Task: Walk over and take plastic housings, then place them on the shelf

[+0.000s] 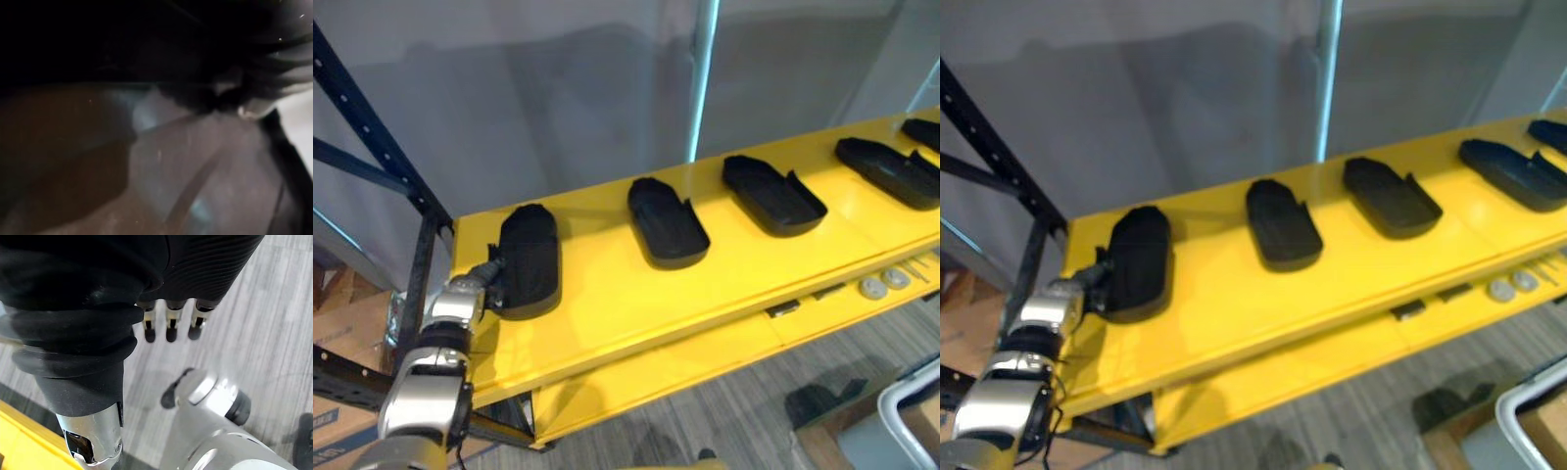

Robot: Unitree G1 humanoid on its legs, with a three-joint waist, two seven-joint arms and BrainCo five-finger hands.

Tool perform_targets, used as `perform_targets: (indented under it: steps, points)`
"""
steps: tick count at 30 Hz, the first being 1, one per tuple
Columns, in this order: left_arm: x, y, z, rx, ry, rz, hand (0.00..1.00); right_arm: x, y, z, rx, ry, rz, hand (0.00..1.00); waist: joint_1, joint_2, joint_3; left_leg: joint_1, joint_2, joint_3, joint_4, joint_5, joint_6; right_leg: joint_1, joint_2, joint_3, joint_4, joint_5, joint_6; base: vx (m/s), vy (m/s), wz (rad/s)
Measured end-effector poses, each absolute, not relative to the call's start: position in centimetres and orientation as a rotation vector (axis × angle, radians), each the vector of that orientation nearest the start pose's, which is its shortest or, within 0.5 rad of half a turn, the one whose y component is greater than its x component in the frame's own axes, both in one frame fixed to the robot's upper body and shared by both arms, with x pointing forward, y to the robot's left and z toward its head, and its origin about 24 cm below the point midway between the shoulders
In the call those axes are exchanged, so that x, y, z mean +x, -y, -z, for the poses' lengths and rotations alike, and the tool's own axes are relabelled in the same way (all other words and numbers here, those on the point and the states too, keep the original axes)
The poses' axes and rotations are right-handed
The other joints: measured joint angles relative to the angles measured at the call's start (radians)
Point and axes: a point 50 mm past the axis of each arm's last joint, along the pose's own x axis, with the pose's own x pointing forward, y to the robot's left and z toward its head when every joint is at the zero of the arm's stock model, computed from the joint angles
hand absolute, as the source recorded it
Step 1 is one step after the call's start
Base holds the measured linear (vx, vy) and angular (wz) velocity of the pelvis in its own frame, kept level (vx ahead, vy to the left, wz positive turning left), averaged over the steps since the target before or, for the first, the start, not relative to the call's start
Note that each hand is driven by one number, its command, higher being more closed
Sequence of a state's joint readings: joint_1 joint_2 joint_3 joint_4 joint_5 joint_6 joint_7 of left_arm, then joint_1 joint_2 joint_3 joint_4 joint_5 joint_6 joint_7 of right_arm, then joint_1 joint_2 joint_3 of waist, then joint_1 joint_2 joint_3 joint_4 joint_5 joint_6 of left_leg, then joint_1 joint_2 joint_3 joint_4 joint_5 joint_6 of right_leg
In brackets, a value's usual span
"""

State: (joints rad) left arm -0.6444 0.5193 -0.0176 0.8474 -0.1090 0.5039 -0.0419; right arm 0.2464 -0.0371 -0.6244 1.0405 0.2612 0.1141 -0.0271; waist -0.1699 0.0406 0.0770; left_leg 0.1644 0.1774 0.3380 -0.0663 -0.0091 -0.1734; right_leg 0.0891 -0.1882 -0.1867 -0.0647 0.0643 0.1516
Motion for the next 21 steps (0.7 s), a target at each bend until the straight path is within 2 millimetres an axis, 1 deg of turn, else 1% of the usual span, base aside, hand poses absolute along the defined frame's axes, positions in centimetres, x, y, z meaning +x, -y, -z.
perform_targets:
  steps: [3, 7, 13, 18, 21]
  points:
    - [33.8, -28.9, -4.6, 0.279, -0.659, -0.256, 0.00, 0.0, 23.2, 16.8, 0.515, -1.225, 0.850, 0.00, -0.002, 0.000, 0.018, 0.010, 0.000, 0.002, -0.003, 0.000, 0.000, 0.009, 0.000, 0.000, -0.001, 0.000, 0.000, 0.00, 0.000, 0.00]
    - [34.0, -28.1, -4.6, 0.187, -0.637, -0.244, 0.00, 0.3, 23.3, 16.7, 0.506, -1.219, 0.860, 0.00, -0.002, 0.000, 0.021, 0.011, 0.000, 0.000, -0.004, 0.000, 0.000, 0.014, 0.001, -0.003, -0.007, 0.001, 0.001, 0.00, 0.000, 0.00]
    - [34.3, -27.4, -4.5, 0.030, -0.594, -0.275, 0.00, 0.9, 23.3, 16.7, 0.509, -1.203, 0.850, 0.00, -0.002, 0.000, 0.021, 0.011, 0.000, 0.000, -0.005, 0.000, 0.000, 0.016, 0.001, -0.003, -0.011, 0.002, 0.003, 0.00, 0.000, 0.00]
    - [34.5, -26.9, -4.5, -0.003, -0.562, -0.308, 0.00, 1.0, 23.5, 16.7, 0.502, -1.192, 0.853, 0.00, -0.002, 0.000, 0.022, 0.011, 0.000, 0.000, -0.006, 0.000, 0.000, 0.017, 0.001, -0.004, -0.013, 0.002, 0.003, 0.00, 0.000, 0.00]
    - [34.5, -27.0, -4.5, 0.008, -0.554, -0.331, 0.00, 1.2, 23.5, 16.7, 0.502, -1.187, 0.850, 0.00, -0.002, 0.000, 0.022, 0.011, 0.000, 0.000, -0.006, 0.000, 0.000, 0.017, 0.001, -0.004, -0.013, 0.002, 0.003, 0.00, 0.000, 0.00]
